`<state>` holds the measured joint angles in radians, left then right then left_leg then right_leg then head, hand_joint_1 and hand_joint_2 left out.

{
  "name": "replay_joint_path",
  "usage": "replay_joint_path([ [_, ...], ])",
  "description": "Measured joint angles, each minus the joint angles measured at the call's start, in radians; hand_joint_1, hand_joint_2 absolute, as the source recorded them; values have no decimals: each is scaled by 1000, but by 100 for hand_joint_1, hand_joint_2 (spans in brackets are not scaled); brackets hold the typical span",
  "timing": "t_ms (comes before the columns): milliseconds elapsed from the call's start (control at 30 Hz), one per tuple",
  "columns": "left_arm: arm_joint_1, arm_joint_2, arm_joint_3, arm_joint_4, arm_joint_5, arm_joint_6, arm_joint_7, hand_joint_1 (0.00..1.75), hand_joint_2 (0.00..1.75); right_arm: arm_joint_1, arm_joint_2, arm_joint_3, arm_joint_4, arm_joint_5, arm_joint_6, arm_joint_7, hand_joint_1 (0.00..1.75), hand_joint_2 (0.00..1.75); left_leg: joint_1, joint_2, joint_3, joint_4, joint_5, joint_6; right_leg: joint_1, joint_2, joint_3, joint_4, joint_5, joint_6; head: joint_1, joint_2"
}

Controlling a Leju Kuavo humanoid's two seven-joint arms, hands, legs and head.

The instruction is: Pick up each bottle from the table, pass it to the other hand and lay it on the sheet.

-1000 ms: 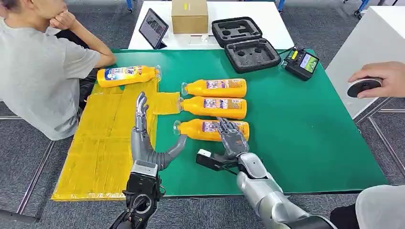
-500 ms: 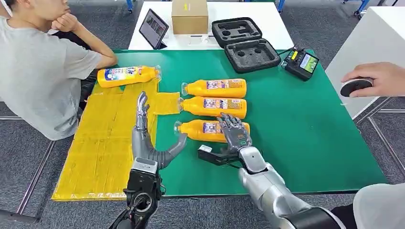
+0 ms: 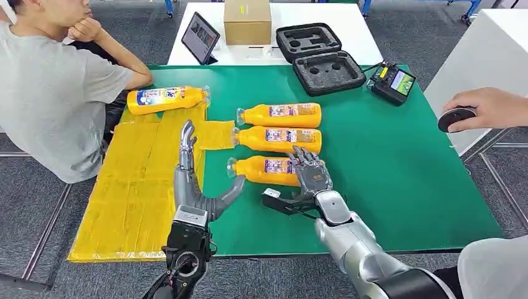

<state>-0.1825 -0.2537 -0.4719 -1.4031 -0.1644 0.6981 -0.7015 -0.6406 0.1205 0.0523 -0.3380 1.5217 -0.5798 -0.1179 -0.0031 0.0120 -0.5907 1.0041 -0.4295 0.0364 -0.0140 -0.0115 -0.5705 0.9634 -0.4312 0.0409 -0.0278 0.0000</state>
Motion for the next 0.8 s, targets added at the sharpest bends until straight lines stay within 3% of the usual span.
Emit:
replay_joint_path([
  [33,0,0,0,1,0,0,0,0,175,0,-1,0,0,0,0,0,0,175,0,0,0,0,0,0,0,0,0,0,0,0,0,0],
  [67,-1,0,0,2,0,0,0,0,175,0,-1,0,1,-2,4,0,12,175,0,0,0,0,0,0,0,0,0,0,0,0,0,0],
  [100,-1,0,0,2,0,0,0,0,175,-1,-1,0,2,-5,10,2,162,175,0,0,1,0,0,0,0,0,1,0,0,0,0,0],
  [133,-3,0,0,3,0,0,0,0,175,-1,-2,0,3,-11,20,4,175,175,0,0,1,0,0,0,0,0,1,0,0,0,0,0],
  [333,-19,0,-5,15,5,0,0,0,175,-1,-13,-11,10,-67,113,-10,175,175,0,0,4,0,0,0,0,0,4,0,0,0,0,0],
  [800,-30,0,-7,35,-3,0,0,0,175,-6,-28,-49,10,-125,122,-55,175,175,0,0,8,0,0,0,0,0,8,0,0,0,0,0],
])
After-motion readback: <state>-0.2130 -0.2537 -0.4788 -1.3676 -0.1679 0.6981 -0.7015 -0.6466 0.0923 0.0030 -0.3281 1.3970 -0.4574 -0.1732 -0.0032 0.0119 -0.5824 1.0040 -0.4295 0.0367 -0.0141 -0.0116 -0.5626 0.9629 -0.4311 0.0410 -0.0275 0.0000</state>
